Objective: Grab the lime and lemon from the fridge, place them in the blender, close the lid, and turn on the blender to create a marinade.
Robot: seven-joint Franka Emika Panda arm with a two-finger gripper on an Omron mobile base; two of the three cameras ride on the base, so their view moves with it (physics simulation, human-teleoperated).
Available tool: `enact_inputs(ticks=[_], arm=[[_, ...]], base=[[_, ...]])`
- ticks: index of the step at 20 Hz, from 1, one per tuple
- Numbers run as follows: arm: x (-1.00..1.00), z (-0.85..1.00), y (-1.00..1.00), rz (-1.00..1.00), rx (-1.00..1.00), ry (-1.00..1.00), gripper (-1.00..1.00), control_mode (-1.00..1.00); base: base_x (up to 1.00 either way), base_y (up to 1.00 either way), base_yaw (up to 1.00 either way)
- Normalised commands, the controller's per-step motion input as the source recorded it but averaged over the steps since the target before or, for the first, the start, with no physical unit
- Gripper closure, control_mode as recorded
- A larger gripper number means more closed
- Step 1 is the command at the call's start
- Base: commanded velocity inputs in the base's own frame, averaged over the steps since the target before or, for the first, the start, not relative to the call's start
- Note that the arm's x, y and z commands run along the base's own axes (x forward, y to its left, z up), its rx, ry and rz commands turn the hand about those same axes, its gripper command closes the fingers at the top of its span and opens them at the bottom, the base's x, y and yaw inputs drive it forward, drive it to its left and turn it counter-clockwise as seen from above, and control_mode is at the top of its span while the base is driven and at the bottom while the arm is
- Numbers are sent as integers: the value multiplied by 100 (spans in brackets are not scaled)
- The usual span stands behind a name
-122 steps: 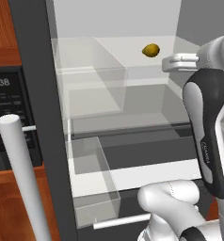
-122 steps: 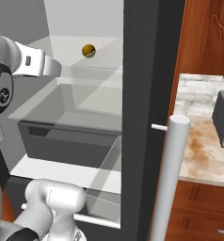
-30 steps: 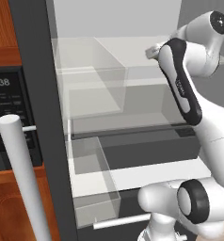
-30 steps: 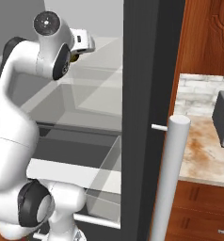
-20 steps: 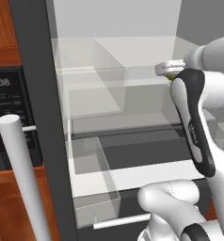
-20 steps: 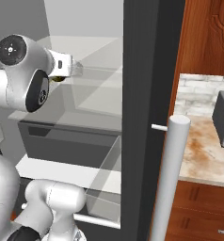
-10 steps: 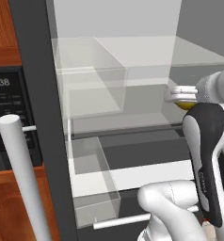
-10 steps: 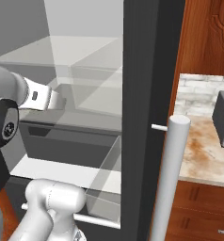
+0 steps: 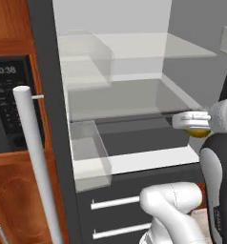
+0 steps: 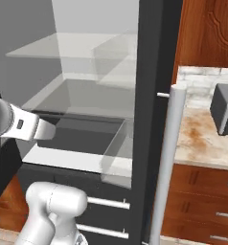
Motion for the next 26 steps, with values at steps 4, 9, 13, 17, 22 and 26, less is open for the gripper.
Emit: enact_inputs(ticks=[4, 9, 13, 17, 22, 26], arm=[[0, 0, 0, 0, 0, 0, 100, 100], [0, 0, 0, 0, 0, 0, 100, 100], [0, 0, 0, 0, 0, 0, 100, 100], [0, 0, 0, 0, 0, 0, 100, 100], [0, 0, 0, 0, 0, 0, 100, 100], [0, 0, 0, 0, 0, 0, 100, 100]], base=[[-100, 18, -28], [-99, 5, -63], [-77, 0, -81], [-46, 0, -88], [-1, -7, -96], [27, -16, -85]])
